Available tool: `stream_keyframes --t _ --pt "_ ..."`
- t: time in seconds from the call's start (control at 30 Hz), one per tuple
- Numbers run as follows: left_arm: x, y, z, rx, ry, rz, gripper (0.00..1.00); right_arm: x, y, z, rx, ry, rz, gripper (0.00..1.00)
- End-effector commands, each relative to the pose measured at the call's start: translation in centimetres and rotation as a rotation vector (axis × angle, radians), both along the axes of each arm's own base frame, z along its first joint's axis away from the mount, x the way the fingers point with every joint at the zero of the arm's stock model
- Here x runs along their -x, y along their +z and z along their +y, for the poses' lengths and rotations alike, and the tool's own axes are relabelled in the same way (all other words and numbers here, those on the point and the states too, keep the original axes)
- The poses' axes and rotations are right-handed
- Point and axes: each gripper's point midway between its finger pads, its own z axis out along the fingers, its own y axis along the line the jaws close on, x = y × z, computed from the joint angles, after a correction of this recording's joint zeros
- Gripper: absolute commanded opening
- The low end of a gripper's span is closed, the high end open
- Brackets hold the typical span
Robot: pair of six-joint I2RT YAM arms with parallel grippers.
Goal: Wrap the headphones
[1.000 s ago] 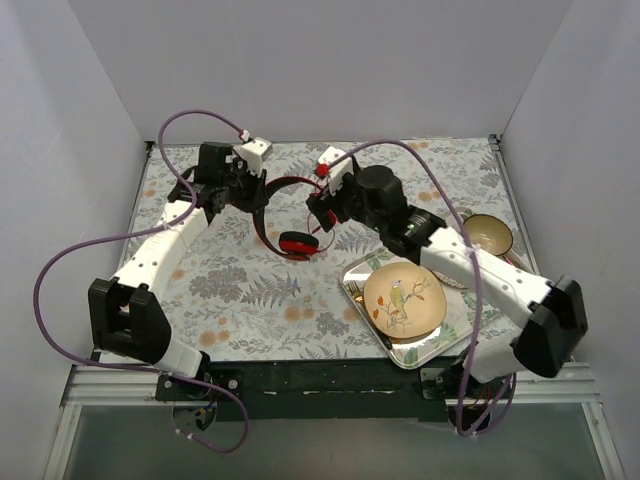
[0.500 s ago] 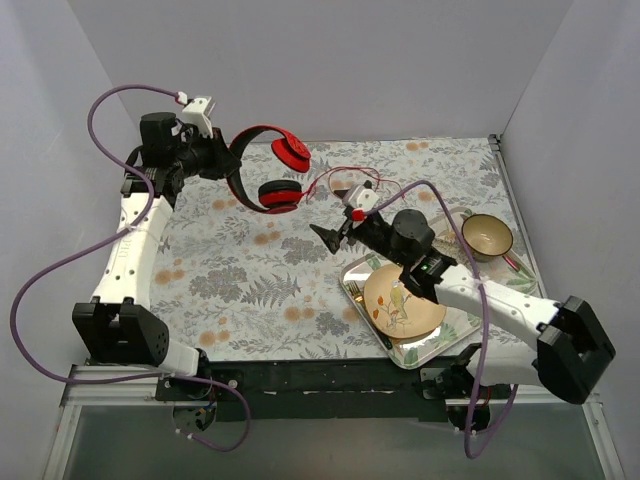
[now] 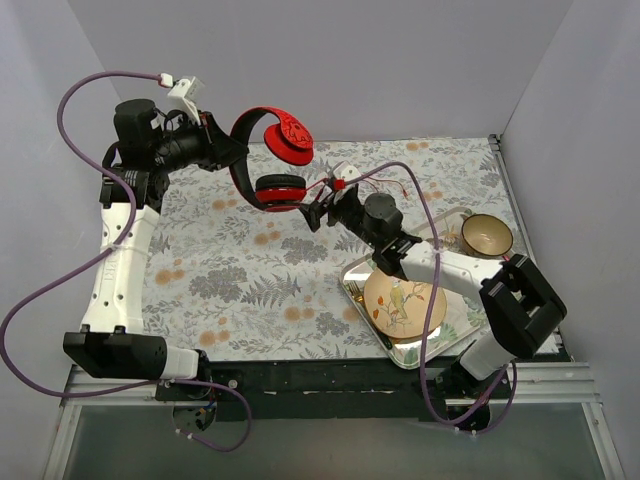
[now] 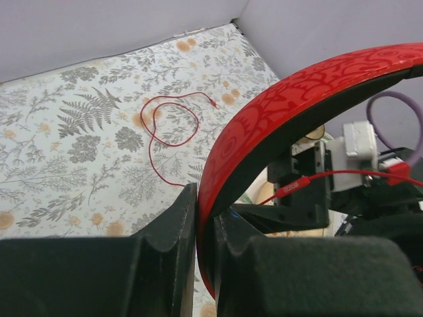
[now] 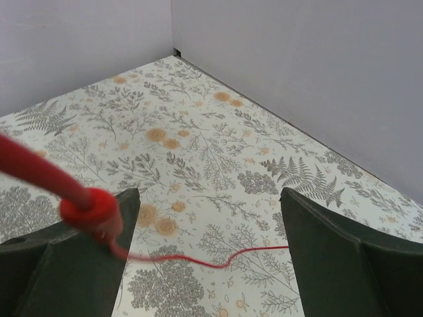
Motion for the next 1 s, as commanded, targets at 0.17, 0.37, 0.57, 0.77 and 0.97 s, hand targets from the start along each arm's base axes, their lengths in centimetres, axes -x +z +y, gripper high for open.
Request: stream_keyframes --t 0.17,0.37,0.57,0.77,0.97 --pt "2.9 3.3 -1.4 0.111 -0.077 0.006 0.00 -1.7 1.4 3.4 -0.151 0.077 0.059 0.86" --pt "2.9 3.9 -1.6 0.192 -0.089 0.057 0.00 -2.1 -1.8 4.0 -0.121 0.076 0.123 0.67" --pt "2.6 4.0 -1.5 0.259 -0.104 0.100 0.00 -0.8 -6.2 4.7 -0.037 0.146 0.221 0.26" --pt "-3.1 1.5 4.4 0.035 0.235 -0.074 0.00 -1.5 -8.7 -0.8 0.127 -0.091 0.258 0.01" --pt "-7.4 -4.0 10.6 -0.256 0.514 -0.139 0.00 -2.6 -3.2 -8.8 0.336 -0.407 0.131 0.01"
